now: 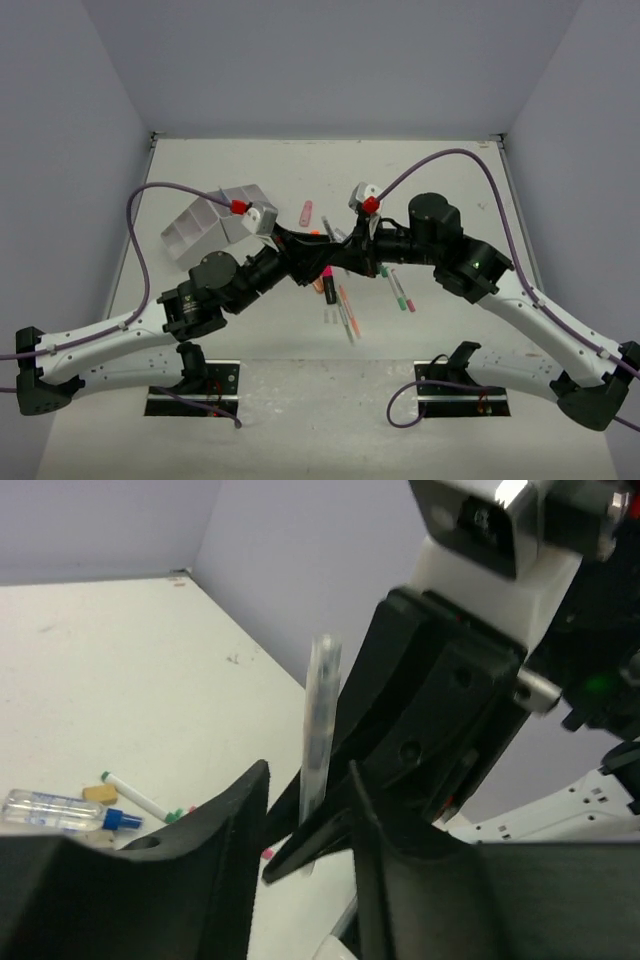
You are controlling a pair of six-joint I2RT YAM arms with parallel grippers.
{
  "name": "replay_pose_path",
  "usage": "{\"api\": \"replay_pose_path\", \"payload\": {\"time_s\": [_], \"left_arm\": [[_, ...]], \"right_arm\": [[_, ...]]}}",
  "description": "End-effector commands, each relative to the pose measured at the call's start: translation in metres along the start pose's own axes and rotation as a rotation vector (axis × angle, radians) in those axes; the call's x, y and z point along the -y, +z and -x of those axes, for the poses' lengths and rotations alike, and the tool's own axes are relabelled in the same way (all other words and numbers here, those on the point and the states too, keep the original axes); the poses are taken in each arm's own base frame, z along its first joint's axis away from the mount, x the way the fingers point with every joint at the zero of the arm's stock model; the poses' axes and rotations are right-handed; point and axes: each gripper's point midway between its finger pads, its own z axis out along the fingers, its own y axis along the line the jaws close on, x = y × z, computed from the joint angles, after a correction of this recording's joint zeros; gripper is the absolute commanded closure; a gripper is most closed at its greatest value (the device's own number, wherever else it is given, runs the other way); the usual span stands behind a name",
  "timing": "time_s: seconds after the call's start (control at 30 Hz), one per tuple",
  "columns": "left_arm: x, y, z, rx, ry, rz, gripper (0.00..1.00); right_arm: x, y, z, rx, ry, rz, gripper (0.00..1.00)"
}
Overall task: Sort the stationery into containers
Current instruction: Close the pen cap on the pen, then place the pen in the storage box.
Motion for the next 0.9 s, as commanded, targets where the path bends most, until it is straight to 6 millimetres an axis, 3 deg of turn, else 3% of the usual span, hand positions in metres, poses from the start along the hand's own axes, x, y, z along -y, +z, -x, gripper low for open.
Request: {"api": "replay_pose_path", "payload": {"time_s": [0.0, 0.17, 0.33, 0.4, 0.5, 0.57, 0.63, 0.67, 0.77, 0.87], "left_arm": [[0.008, -0.01, -0.025, -0.2, 0.124, -0.051, 0.47], [0.01, -0.013, -0.007, -0.15, 0.12, -0.06, 0.46], [0.004, -0.007, -0.007, -0.16, 0.12, -0.039, 0.77], [0.001, -0.004, -0.006, -0.163, 0.114, -0.034, 0.95], [-0.002, -0.002, -0.004, -0.16, 0.113, -0.029, 1.0], [-0.008, 0.0, 0.002, -0.142, 0.12, 0.004, 1.0], [-0.044, 0.005, 0.005, -0.132, 0.159, 0.194, 1.0], [-0.052, 0.004, 0.009, -0.14, 0.163, 0.23, 1.0], [-0.156, -0.004, 0.044, -0.062, 0.236, 0.754, 1.0], [-0.221, -0.005, 0.066, -0.009, 0.239, 0.994, 1.0]], "right_arm": [[-0.017, 0.006, 0.004, 0.049, -0.144, 0.096, 1.0], [-0.022, 0.007, -0.009, 0.037, -0.135, 0.132, 1.0], [-0.033, 0.002, -0.011, 0.047, -0.156, 0.177, 1.0], [-0.036, 0.0, -0.012, 0.044, -0.165, 0.188, 1.0], [-0.031, 0.0, -0.013, 0.043, -0.167, 0.16, 1.0], [-0.024, 0.001, -0.012, 0.05, -0.156, 0.113, 0.65], [-0.003, 0.001, -0.01, 0.079, -0.131, -0.014, 0.09], [-0.002, 0.0, -0.01, 0.091, -0.132, -0.024, 0.01], [0.057, -0.014, -0.012, 0.162, 0.016, -0.387, 0.01], [0.09, -0.033, -0.024, 0.204, 0.133, -0.619, 0.01]]}}
